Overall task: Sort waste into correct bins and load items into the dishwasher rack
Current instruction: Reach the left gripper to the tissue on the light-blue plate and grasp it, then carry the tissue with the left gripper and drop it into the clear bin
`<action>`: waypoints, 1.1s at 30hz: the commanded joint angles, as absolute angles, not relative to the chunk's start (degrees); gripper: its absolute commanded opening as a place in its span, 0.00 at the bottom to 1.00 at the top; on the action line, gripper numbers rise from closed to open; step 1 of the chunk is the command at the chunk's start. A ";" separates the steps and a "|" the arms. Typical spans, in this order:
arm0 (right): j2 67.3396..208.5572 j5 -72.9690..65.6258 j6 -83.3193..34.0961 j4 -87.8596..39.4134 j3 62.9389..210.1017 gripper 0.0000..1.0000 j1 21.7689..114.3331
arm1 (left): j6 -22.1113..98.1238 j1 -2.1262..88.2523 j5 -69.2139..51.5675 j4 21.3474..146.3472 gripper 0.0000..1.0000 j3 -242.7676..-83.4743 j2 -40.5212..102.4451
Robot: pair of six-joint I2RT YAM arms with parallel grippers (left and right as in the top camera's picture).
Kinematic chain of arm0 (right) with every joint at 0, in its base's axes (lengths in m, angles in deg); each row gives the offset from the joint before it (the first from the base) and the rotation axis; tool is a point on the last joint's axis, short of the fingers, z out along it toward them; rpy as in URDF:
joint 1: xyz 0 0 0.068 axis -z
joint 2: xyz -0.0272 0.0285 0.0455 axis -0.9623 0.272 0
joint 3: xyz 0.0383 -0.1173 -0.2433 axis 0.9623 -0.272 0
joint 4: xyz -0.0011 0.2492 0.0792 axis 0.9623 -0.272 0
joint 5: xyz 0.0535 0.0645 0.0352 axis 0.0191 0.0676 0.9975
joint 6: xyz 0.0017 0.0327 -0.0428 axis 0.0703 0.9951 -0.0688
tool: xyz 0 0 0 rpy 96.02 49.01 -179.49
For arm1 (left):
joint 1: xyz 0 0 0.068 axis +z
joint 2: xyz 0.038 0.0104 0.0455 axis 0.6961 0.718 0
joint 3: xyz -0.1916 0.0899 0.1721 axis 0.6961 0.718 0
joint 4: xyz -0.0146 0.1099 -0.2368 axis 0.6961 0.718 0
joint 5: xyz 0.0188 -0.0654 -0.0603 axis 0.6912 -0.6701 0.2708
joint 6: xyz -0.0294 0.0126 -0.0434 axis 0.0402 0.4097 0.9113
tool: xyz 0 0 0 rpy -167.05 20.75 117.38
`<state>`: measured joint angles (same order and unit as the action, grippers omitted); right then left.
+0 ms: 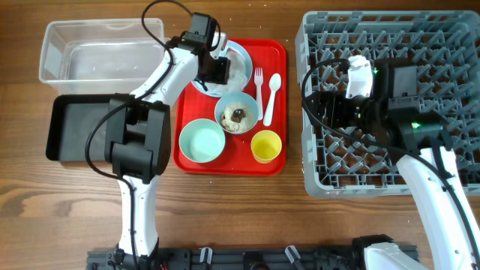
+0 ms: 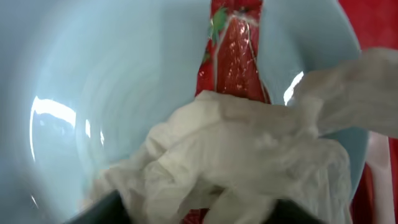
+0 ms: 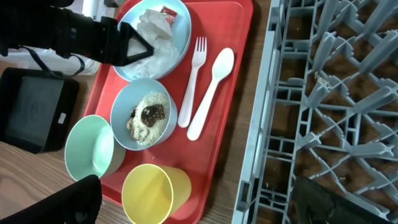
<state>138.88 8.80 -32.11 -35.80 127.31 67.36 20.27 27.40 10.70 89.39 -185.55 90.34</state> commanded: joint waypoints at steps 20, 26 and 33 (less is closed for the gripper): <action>139.34 8.08 -32.33 -37.59 128.36 1.00 67.32 | 28.60 54.90 14.37 98.66 0.13 -199.51 84.13; 139.34 8.10 -32.33 -37.54 128.36 1.00 67.32 | 28.60 55.47 12.16 101.63 1.00 -202.05 82.14; 136.95 14.11 -32.28 -37.46 128.42 1.00 67.34 | 28.66 48.01 6.21 121.63 1.00 -203.69 63.12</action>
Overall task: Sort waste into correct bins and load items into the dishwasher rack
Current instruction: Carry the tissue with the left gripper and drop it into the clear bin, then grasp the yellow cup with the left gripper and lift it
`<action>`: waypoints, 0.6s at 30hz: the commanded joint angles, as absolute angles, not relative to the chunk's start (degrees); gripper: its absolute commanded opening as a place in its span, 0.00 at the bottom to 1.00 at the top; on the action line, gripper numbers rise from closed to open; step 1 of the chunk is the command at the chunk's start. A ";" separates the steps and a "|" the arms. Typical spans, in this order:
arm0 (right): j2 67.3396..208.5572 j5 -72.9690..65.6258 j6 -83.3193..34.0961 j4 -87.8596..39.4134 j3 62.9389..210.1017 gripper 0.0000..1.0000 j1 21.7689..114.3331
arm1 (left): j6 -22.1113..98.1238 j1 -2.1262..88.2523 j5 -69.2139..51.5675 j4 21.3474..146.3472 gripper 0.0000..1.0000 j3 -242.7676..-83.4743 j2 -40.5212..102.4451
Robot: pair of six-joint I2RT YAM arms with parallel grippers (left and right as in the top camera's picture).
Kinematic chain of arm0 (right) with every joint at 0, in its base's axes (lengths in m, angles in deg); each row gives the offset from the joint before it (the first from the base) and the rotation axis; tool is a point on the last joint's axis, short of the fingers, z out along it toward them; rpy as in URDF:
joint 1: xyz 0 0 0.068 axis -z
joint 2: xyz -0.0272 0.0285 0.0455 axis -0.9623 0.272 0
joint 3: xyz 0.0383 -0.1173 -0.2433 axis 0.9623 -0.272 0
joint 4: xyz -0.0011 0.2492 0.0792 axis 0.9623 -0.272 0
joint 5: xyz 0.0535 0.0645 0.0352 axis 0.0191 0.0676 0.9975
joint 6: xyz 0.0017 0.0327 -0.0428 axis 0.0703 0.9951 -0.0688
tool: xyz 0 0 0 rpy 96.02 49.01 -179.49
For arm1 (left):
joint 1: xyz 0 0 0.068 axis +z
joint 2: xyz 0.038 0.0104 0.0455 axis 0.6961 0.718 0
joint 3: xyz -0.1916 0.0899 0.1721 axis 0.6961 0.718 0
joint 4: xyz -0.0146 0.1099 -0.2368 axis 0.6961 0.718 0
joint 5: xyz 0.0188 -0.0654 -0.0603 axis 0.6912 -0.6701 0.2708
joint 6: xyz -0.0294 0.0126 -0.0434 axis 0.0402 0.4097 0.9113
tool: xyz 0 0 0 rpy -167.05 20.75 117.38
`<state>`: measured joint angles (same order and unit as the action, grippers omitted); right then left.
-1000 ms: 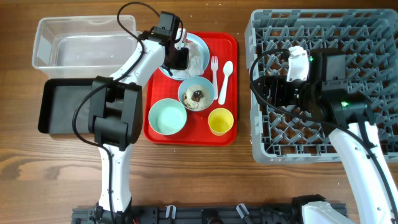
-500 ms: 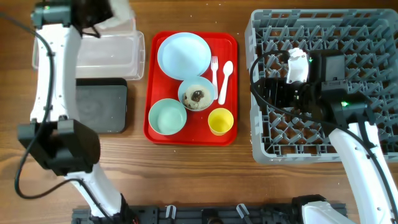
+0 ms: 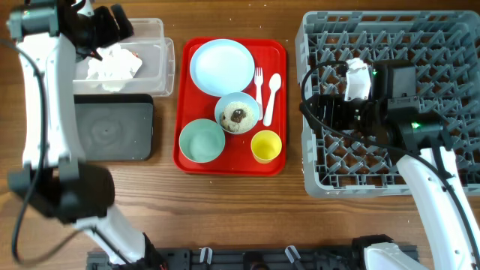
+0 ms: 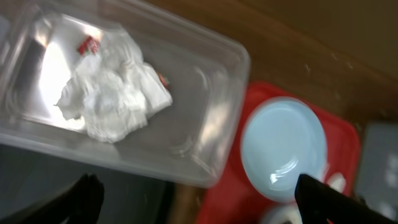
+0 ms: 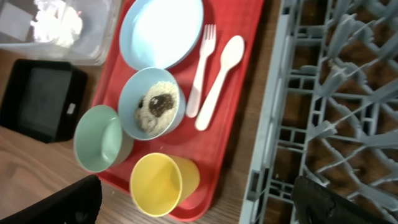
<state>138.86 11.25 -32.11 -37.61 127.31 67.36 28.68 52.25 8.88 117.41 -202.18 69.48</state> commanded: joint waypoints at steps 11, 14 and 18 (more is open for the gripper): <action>118.92 0.21 -27.41 -49.19 128.42 0.99 67.34 | 36.73 21.46 6.78 122.30 1.00 -185.26 61.33; 119.14 0.30 -27.63 -51.47 128.42 0.99 67.32 | 42.45 13.26 11.18 109.58 1.00 -175.82 62.23; 119.34 0.30 -27.61 -53.39 128.42 0.99 67.32 | 45.49 7.16 12.90 108.25 1.00 -173.00 66.36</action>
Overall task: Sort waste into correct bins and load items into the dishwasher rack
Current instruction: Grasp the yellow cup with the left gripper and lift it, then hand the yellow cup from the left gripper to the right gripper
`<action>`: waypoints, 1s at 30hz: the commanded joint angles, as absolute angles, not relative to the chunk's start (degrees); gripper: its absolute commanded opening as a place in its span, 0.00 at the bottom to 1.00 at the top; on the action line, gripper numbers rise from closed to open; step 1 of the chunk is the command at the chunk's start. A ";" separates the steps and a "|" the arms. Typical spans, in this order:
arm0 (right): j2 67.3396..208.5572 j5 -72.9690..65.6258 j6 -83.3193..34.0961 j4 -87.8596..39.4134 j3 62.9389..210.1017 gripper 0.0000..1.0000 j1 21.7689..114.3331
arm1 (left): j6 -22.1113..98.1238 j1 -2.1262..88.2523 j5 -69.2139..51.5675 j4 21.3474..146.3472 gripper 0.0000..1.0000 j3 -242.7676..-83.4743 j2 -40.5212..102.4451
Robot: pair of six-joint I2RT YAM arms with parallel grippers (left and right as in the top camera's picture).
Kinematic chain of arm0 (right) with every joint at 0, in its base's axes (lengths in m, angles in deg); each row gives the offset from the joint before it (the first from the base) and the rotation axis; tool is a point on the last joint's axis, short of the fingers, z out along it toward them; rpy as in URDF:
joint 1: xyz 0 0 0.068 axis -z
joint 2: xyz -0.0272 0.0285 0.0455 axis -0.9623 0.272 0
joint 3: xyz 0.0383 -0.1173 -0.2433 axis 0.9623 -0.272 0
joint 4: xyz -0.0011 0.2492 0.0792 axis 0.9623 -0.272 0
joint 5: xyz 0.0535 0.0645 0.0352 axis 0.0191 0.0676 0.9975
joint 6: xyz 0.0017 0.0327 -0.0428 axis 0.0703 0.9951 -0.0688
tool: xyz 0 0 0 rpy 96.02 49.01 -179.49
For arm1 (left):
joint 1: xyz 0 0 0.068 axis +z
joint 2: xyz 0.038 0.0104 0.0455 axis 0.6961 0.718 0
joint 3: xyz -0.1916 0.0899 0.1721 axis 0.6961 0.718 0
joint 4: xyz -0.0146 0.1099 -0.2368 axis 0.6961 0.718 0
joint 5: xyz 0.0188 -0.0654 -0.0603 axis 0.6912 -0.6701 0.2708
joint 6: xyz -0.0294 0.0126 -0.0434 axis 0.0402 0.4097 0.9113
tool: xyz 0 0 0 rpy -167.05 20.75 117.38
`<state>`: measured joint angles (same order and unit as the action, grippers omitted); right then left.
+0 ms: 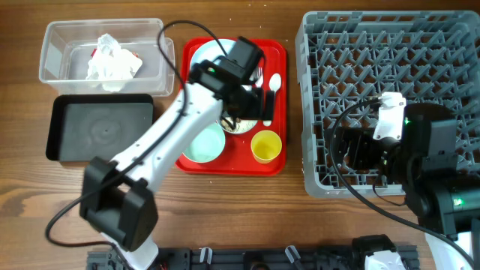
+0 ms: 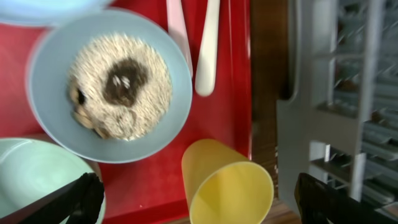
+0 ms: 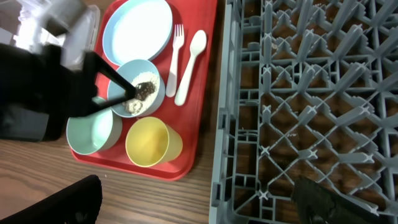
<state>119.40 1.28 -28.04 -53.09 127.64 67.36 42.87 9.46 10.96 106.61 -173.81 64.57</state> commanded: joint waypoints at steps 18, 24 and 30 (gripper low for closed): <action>128.04 4.38 -27.45 -52.36 128.40 0.94 67.32 | 48.31 4.96 4.36 100.40 0.04 -161.18 66.27; 128.15 28.69 -25.81 -42.44 126.72 0.93 67.32 | 30.76 23.42 -40.21 108.95 0.04 -161.31 58.32; 132.25 49.47 -28.35 -29.33 125.84 0.92 67.32 | 22.85 32.78 -64.62 112.23 0.04 -161.28 57.59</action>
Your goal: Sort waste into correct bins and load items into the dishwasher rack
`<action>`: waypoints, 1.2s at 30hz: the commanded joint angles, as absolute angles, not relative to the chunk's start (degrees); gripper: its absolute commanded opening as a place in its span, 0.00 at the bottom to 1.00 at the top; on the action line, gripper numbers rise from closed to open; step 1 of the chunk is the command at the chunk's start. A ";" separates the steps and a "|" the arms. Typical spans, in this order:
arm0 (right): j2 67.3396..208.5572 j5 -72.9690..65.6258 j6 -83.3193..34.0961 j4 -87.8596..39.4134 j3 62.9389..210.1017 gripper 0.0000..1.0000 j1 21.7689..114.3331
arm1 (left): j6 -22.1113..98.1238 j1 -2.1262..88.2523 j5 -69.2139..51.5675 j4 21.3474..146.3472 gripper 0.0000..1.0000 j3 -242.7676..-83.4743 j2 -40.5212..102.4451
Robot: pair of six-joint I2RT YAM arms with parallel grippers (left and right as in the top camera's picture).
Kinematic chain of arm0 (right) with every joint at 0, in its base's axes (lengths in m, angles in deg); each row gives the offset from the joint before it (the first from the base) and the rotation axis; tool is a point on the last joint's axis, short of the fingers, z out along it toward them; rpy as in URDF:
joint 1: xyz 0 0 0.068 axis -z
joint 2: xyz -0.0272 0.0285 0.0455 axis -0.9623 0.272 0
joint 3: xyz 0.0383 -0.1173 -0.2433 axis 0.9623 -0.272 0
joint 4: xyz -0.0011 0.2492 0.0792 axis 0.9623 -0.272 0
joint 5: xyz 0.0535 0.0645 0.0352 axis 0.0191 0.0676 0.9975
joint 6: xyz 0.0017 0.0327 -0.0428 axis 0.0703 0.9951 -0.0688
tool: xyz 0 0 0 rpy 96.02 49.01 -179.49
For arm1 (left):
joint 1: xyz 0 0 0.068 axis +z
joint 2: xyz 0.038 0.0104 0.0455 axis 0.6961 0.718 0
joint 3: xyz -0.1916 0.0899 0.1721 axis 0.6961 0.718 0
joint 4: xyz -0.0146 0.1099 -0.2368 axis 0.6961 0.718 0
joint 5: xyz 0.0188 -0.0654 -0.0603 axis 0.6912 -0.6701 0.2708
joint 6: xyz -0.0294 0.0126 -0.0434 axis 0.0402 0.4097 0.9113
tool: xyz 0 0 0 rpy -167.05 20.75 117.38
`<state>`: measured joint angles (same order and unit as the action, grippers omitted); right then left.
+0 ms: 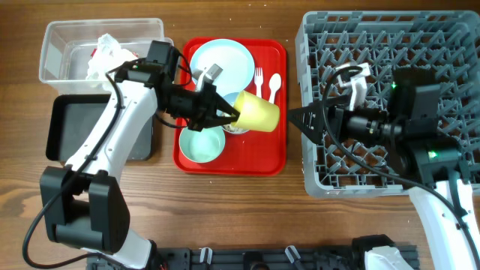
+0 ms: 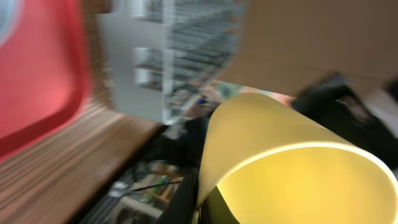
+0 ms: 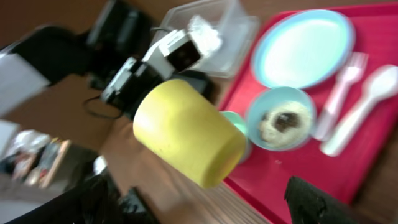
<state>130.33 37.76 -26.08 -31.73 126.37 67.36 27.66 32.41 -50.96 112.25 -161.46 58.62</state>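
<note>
My left gripper (image 1: 234,116) is shut on the rim of the yellow cup (image 1: 259,113), holding it on its side above the red tray (image 1: 262,161), base toward the rack. In the left wrist view the cup (image 2: 292,162) fills the lower right. My right gripper (image 1: 294,118) stands open at the left edge of the grey dishwasher rack (image 1: 375,45), pointing at the cup (image 3: 186,130) and a little apart from it. The blue plate (image 1: 225,64), the bowl of food scraps (image 3: 281,118), green cup (image 1: 201,144), fork (image 1: 259,79) and spoon (image 1: 274,82) lie on the tray.
A clear bin (image 1: 67,34) at the back left holds a crumpled tissue (image 1: 101,60) and a red wrapper. A black bin (image 1: 64,127) sits in front of it, partly under my left arm. The rack fills the right side of the table.
The yellow cup stood on the tray's front right with my left gripper open above it; now that gripper holds it tipped in the air. My right gripper moved to the rack's left edge.
My left gripper was down on the tissue and wrapper on the blue plate. Then both lay in the clear bin, the plate was bare and the gripper was open over the bin. Then it was open over the bowl and yellow cup, and now it holds the cup.
</note>
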 commanded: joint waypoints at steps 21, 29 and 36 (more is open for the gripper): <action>142.61 51.64 -26.62 -14.53 125.84 0.86 58.27 | 21.67 30.05 -71.55 110.09 0.04 -161.28 57.62; 142.44 51.29 -26.45 -14.18 125.84 0.57 58.31 | 21.67 30.51 -71.55 110.06 0.34 -161.28 57.59; 133.00 36.67 -24.83 -32.06 126.50 0.57 73.94 | 21.71 30.53 -66.66 102.94 0.75 -161.28 57.62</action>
